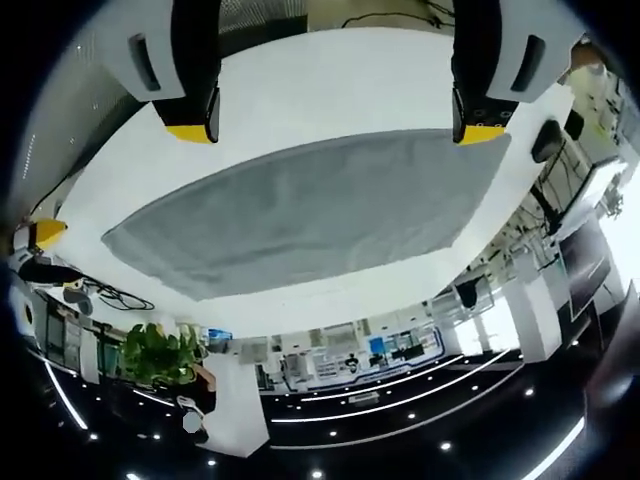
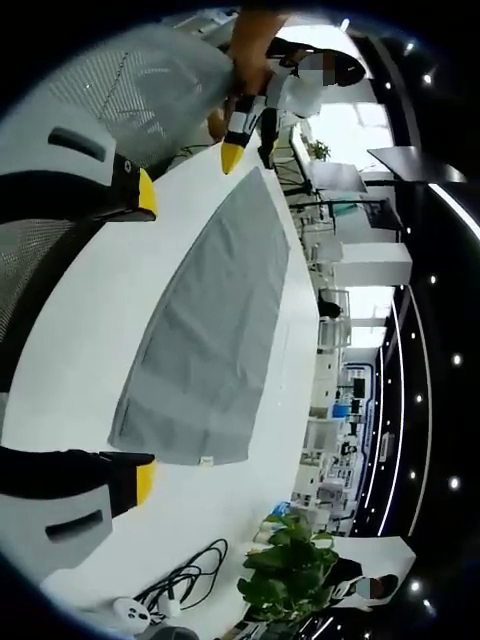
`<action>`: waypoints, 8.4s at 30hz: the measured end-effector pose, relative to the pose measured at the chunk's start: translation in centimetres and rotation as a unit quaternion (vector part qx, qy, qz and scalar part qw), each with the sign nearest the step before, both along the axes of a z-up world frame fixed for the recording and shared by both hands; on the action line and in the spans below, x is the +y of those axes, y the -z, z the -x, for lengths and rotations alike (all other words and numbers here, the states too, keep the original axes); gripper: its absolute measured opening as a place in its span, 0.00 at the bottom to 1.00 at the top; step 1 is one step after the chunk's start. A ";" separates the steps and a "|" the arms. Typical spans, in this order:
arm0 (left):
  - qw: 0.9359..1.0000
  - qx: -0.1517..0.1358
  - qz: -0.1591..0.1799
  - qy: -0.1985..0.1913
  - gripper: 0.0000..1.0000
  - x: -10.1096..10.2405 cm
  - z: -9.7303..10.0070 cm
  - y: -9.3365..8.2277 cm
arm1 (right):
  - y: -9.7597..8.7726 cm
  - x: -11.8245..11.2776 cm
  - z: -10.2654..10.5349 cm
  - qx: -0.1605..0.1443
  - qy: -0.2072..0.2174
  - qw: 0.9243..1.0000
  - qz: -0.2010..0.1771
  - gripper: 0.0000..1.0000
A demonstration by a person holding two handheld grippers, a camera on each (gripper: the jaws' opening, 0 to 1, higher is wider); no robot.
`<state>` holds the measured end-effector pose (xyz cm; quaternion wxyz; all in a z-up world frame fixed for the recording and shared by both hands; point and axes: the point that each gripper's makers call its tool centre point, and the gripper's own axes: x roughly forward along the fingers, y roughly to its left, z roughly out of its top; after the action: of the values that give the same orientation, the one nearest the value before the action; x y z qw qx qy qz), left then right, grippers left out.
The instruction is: Fold the towel on the table until its edges align and the towel forms a compact rectangular stack.
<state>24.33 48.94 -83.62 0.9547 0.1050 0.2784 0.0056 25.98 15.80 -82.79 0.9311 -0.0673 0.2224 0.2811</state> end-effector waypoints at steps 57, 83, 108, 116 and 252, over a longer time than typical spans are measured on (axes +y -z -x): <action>0.992 -0.045 -0.019 0.115 0.88 -6.0 -4.4 -4.9 | -6.5 -2.6 -3.0 -0.025 -0.063 0.997 0.025 0.79; 0.946 -0.031 0.002 0.322 0.71 -23.3 -6.8 -6.1 | -12.5 -8.6 -12.6 -0.053 -0.079 0.995 0.025 0.66; 0.910 -0.002 0.014 0.414 0.55 -34.5 -7.5 -2.8 | -6.5 -10.0 -24.6 -0.009 -0.067 0.998 0.013 0.49; 0.894 0.023 -0.006 0.446 0.47 -36.8 -7.8 0.1 | -4.1 -10.7 -27.7 0.011 -0.055 0.998 0.003 0.43; 0.853 -0.086 0.173 0.486 0.04 -37.5 -8.7 -18.1 | -11.8 -5.4 -37.2 0.071 0.048 0.979 0.186 0.00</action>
<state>33.06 11.41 -65.55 0.8587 0.0595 0.1054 -0.4980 63.15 10.36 -70.97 0.8967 -0.2079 0.3394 0.1937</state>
